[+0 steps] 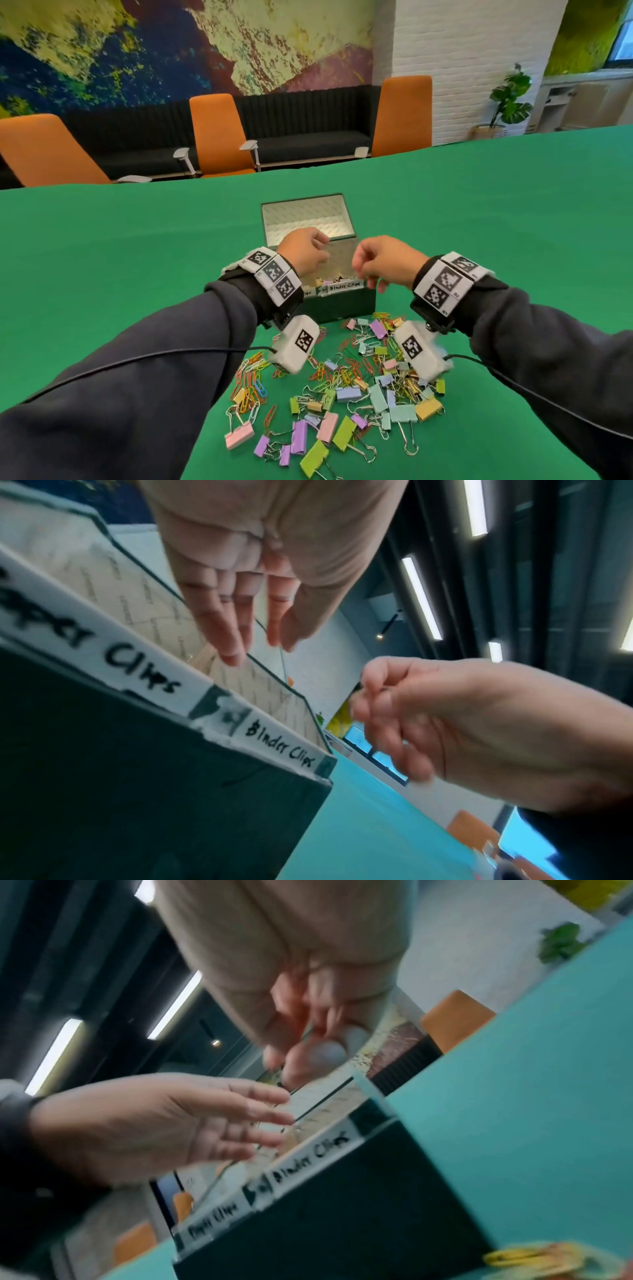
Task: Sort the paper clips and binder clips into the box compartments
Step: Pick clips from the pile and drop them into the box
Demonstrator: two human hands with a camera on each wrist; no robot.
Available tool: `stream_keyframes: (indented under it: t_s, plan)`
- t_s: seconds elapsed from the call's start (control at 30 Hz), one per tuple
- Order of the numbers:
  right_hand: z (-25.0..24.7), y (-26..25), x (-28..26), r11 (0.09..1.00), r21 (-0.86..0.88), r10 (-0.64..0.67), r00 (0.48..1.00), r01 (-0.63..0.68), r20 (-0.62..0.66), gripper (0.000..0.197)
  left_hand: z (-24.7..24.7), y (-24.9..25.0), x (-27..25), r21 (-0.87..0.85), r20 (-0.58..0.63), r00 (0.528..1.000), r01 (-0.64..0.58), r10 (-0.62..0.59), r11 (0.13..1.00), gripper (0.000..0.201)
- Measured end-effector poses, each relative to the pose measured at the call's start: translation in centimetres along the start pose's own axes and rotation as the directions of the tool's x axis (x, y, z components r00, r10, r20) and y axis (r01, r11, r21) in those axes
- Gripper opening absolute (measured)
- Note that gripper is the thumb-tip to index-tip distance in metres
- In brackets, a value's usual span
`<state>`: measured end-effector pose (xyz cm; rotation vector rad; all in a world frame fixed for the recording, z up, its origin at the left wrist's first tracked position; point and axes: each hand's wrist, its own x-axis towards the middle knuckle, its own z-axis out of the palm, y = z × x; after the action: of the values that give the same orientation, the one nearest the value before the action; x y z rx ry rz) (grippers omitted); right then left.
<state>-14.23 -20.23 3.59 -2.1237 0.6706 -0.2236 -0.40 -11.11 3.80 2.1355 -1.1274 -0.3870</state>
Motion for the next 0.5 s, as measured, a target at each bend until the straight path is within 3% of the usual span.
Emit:
stream_keyframes:
  t_s: [0.1, 0.2, 0.27, 0.33, 0.4, 0.5]
  plan:
    - [0.9, 0.4, -1.6, 0.930, -0.359, 0.037, 0.955, 0.075, 0.295, 0.016, -1.0, 0.7, -1.5, 0.013, -0.066, 0.986, -0.149, 0.150, 0.989, 0.015]
    - [2.3, 1.0, -1.9, 0.695, -0.689, 0.085, 0.928, 0.207, 0.363, 0.038, -1.7, 0.6, -3.9, 0.008, 0.083, 0.974, -0.213, 0.212, 0.977, 0.014]
    - [3.3, 1.5, -1.8, 0.613, -0.750, 0.111, 0.913, 0.249, 0.394, 0.050, -1.9, -0.4, -5.8, 0.146, 0.313, 0.929, -0.253, 0.198, 0.956, 0.014]
    - [4.3, 1.9, -1.6, 0.549, -0.787, 0.141, 0.897, 0.282, 0.420, 0.053, -1.5, -2.3, -7.4, 0.358, 0.488, 0.864, -0.326, 0.123, 0.875, 0.024]
    - [5.3, 1.9, -1.4, 0.508, -0.814, 0.157, 0.900, 0.280, 0.408, 0.048, -0.8, -4.3, -8.4, 0.516, 0.550, 0.835, -0.365, 0.027, 0.775, 0.037]
    - [6.3, 1.3, -1.7, 0.491, -0.823, 0.141, 0.906, 0.286, 0.400, 0.025, 0.3, -6.3, -9.1, 0.626, 0.547, 0.836, -0.372, -0.046, 0.686, 0.046]
